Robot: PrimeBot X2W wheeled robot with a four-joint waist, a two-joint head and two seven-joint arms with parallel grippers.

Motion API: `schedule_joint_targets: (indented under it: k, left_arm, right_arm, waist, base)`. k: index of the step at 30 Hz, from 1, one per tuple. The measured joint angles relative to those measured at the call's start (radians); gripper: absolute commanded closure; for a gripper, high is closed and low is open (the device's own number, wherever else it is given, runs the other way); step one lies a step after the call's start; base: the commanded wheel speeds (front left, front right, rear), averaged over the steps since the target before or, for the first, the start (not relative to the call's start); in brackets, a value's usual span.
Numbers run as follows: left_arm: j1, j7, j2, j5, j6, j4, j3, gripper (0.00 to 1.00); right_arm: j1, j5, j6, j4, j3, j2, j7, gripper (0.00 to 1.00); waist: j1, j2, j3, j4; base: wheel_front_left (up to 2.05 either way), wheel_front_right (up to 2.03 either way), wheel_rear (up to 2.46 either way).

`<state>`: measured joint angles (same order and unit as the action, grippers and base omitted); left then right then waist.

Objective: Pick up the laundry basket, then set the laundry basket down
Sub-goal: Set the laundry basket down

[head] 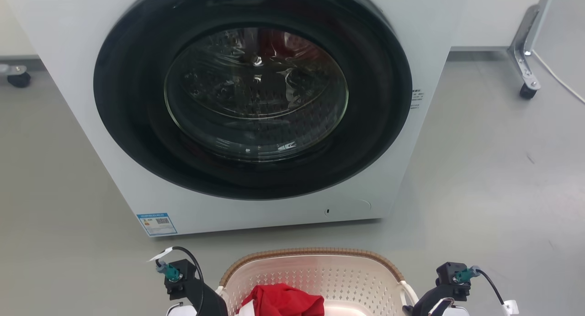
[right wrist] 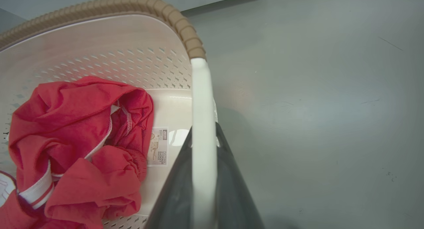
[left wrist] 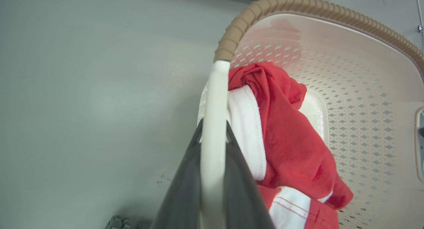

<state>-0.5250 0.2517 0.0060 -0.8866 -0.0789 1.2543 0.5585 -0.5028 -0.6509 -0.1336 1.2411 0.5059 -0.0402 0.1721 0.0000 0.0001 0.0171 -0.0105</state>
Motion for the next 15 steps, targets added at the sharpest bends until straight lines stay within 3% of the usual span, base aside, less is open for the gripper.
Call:
schedule_joint_targets:
  k: [15]
  left_arm:
    - [-0.072, -0.08, 0.009, 0.001, 0.006, -0.031, 0.016, 1.0]
  right_arm:
    - [-0.081, 0.021, 0.001, -0.039, 0.027, -0.017, -0.086, 1.0]
  waist:
    - [0.0001, 0.0, 0.141, 0.005]
  base:
    - [0.0, 0.0, 0.0]
